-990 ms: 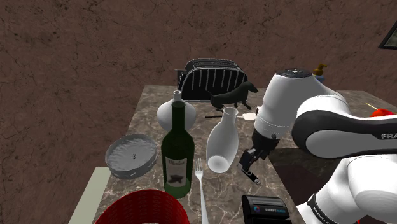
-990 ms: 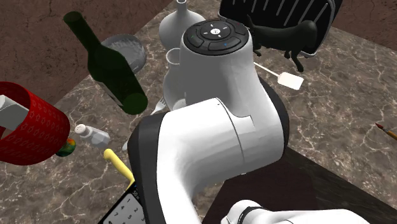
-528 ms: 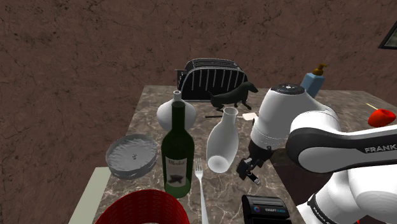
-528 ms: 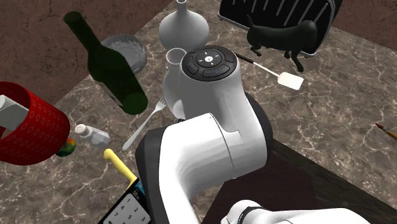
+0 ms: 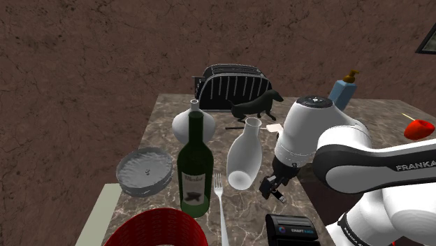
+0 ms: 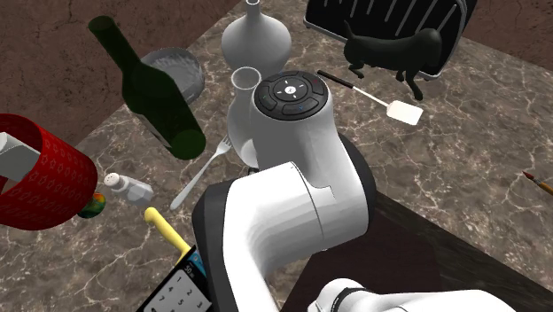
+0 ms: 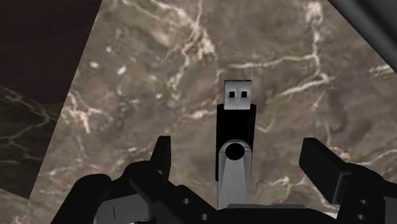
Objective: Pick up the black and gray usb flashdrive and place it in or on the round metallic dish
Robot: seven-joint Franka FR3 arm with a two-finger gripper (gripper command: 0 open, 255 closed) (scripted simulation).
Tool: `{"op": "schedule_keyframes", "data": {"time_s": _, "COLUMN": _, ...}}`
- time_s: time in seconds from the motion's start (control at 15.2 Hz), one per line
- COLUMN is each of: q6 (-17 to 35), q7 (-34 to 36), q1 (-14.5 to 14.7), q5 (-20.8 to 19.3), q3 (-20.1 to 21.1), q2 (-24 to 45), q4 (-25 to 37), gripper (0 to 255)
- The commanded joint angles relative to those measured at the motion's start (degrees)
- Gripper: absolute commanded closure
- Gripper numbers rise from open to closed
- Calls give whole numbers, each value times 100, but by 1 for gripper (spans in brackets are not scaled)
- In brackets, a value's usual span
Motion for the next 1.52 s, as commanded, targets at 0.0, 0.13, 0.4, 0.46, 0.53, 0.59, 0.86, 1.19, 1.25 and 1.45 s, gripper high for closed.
{"op": "schedule_keyframes", "data": {"time_s": 0.0, "q6": 1, "q7": 0, "q1": 0, "q5": 0, "q3": 0, "q2": 1, "q4": 0, "gripper": 255}}
{"op": "schedule_keyframes", "data": {"time_s": 0.13, "q6": 1, "q7": 0, "q1": 0, "q5": 0, "q3": 0, "q2": 1, "q4": 0, "gripper": 255}}
{"op": "schedule_keyframes", "data": {"time_s": 0.4, "q6": -7, "q7": 24, "q1": 16, "q5": 12, "q3": 17, "q2": 3, "q4": 11, "gripper": 255}}
{"op": "schedule_keyframes", "data": {"time_s": 0.46, "q6": -20, "q7": 18, "q1": 16, "q5": 10, "q3": 10, "q2": -15, "q4": 5, "gripper": 255}}
{"op": "schedule_keyframes", "data": {"time_s": 0.53, "q6": -23, "q7": 22, "q1": 16, "q5": 9, "q3": 13, "q2": -9, "q4": 15, "gripper": 255}}
{"op": "schedule_keyframes", "data": {"time_s": 0.59, "q6": 1, "q7": 1, "q1": 1, "q5": 0, "q3": 0, "q2": 1, "q4": 0, "gripper": 255}}
{"op": "schedule_keyframes", "data": {"time_s": 0.86, "q6": -462, "q7": 3, "q1": -17, "q5": -84, "q3": -91, "q2": -286, "q4": 180, "gripper": 255}}
{"op": "schedule_keyframes", "data": {"time_s": 1.19, "q6": -994, "q7": 5, "q1": -47, "q5": -188, "q3": -200, "q2": -565, "q4": 438, "gripper": 255}}
{"op": "schedule_keyframes", "data": {"time_s": 1.25, "q6": -1095, "q7": 6, "q1": -54, "q5": -209, "q3": -221, "q2": -611, "q4": 494, "gripper": 255}}
{"op": "schedule_keyframes", "data": {"time_s": 1.45, "q6": -1388, "q7": 7, "q1": -75, "q5": -269, "q3": -283, "q2": -731, "q4": 669, "gripper": 255}}
